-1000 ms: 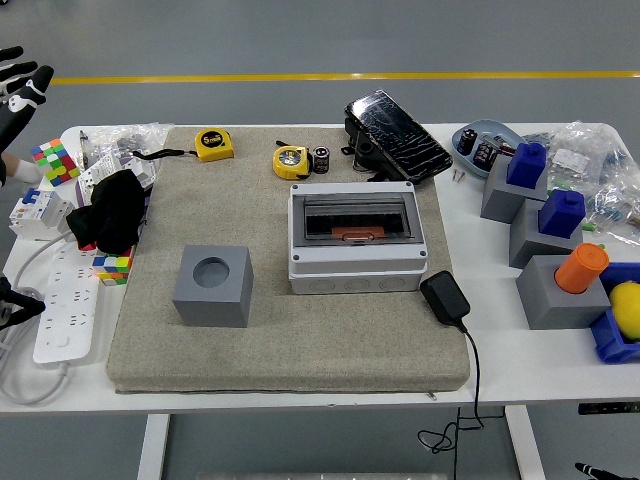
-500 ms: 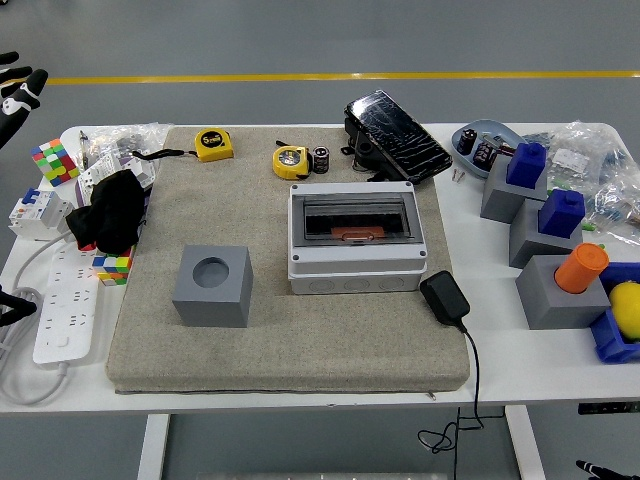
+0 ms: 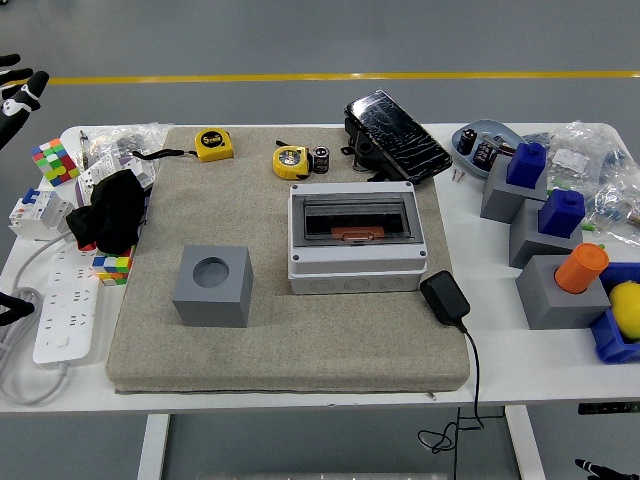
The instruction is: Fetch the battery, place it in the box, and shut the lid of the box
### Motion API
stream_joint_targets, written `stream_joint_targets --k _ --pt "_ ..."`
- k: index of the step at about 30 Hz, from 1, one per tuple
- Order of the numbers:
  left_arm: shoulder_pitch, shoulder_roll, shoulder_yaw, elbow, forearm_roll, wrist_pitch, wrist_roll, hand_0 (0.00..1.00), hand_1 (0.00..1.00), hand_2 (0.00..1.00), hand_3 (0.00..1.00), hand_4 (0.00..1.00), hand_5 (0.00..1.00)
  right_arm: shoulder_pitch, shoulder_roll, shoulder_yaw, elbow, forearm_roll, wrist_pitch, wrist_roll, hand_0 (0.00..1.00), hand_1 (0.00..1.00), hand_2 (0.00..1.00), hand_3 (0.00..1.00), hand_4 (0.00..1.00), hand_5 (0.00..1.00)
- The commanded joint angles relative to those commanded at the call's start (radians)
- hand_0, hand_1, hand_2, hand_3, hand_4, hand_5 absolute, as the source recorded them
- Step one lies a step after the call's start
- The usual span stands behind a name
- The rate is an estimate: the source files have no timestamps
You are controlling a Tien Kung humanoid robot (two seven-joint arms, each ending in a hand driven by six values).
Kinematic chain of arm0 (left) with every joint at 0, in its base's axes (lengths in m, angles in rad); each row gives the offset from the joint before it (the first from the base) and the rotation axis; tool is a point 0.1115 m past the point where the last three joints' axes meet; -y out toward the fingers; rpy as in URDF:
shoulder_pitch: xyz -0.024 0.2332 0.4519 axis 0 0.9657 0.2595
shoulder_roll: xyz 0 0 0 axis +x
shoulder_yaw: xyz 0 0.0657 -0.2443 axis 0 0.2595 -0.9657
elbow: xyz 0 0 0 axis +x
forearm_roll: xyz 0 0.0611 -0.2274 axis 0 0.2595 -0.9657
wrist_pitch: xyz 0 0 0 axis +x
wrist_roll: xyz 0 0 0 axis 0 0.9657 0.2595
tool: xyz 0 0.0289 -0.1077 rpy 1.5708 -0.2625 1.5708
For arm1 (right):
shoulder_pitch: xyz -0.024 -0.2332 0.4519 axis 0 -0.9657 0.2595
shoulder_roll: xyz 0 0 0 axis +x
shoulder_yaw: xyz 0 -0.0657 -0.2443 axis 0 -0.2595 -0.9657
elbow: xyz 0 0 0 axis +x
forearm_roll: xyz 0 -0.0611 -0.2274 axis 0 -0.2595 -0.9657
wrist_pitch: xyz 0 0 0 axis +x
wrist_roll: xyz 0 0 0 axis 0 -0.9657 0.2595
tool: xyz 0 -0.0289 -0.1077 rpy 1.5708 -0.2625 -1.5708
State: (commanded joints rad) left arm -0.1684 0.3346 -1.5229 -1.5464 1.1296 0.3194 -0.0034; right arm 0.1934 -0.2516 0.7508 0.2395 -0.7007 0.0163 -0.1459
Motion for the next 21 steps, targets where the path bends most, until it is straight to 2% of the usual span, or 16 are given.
stream_joint_targets --k 7,21 --pt "0.001 0.001 0.003 -0.004 0.003 -0.026 0.011 0.473 0.633 0.637 0.643 0.998 0.392 0.002 -0.001 0.005 0.000 0.000 0.000 -0.001 0.667 0.670 0.685 0.529 0.904 0.479" --pt "0.005 0.005 -0.003 -0.007 0.011 -0.026 0.013 0.469 0.624 0.635 0.643 0.997 0.400 0.000 0.002 -0.001 0.000 0.005 0.000 -0.002 0.669 0.670 0.684 0.530 0.905 0.479"
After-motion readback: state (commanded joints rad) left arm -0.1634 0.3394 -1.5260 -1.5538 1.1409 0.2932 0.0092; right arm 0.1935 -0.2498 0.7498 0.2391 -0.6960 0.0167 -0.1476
